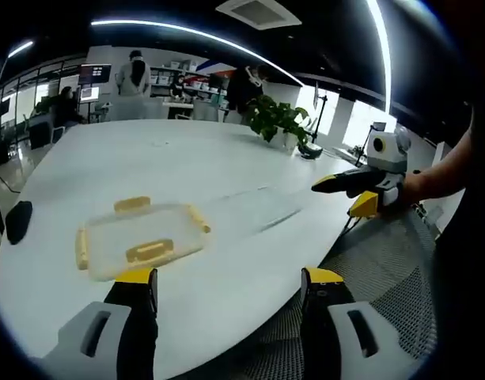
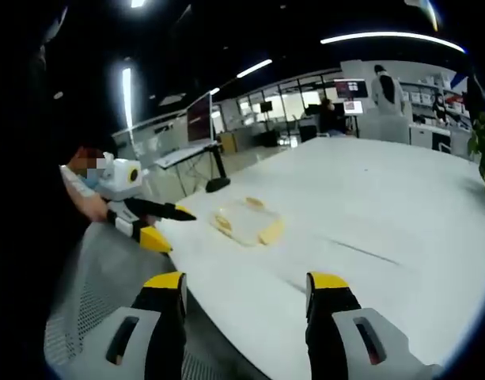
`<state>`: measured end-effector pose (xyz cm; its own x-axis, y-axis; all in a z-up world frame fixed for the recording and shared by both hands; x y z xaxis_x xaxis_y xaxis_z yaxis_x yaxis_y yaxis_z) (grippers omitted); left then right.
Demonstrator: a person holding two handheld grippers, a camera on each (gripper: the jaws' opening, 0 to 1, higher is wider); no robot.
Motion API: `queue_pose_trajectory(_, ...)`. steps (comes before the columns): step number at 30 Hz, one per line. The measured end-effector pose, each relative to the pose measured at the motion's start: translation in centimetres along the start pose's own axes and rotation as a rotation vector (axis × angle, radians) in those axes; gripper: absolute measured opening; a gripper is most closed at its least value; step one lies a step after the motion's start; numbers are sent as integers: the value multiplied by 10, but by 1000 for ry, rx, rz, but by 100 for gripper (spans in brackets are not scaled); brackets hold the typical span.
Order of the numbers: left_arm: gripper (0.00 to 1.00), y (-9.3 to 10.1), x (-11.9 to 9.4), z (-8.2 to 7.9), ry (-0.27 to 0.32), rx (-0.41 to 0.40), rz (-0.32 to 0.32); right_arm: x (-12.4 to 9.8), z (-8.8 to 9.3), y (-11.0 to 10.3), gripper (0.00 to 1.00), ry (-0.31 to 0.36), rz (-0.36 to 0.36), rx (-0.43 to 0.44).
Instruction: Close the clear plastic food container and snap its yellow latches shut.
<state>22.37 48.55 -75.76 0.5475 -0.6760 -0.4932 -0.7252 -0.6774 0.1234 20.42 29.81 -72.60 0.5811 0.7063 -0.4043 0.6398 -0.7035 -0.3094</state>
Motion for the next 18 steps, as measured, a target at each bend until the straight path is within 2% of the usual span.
queue_pose_trajectory(7, 73, 1, 0, 0, 2, 5, 2, 0, 1, -1, 60, -1, -2, -1)
queue_pose_trajectory(9, 71, 1, -2, -3, 13, 15, 1, -1, -1, -1, 60, 4, 0, -4)
queue_pose_trajectory(11, 71, 2, -3, -13, 63, 26, 9, -4, -6, -1, 59, 29, -2, -5)
queue_pose_trajectory(12, 71, 2, -4, -14, 69, 24, 10, -5, -8, -1, 59, 35, -2, 0)
queue_pose_trajectory(18, 69, 1, -4, -14, 51, 38, 11, -8, -18, 1, 58, 72, -6, 24)
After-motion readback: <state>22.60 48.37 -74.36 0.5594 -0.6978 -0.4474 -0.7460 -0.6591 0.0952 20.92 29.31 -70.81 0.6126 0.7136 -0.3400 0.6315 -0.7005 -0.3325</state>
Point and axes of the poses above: the point that each gripper's makers call its tool centre point, and the gripper's own axes: x roughly forward along the fingers, y roughly to its right, z roughly out of its underside, the point moved 2 cm from there along -x, roughly backward along the fingers, and after that the axes turned 6 degrees about x, right-handed, at the moved point
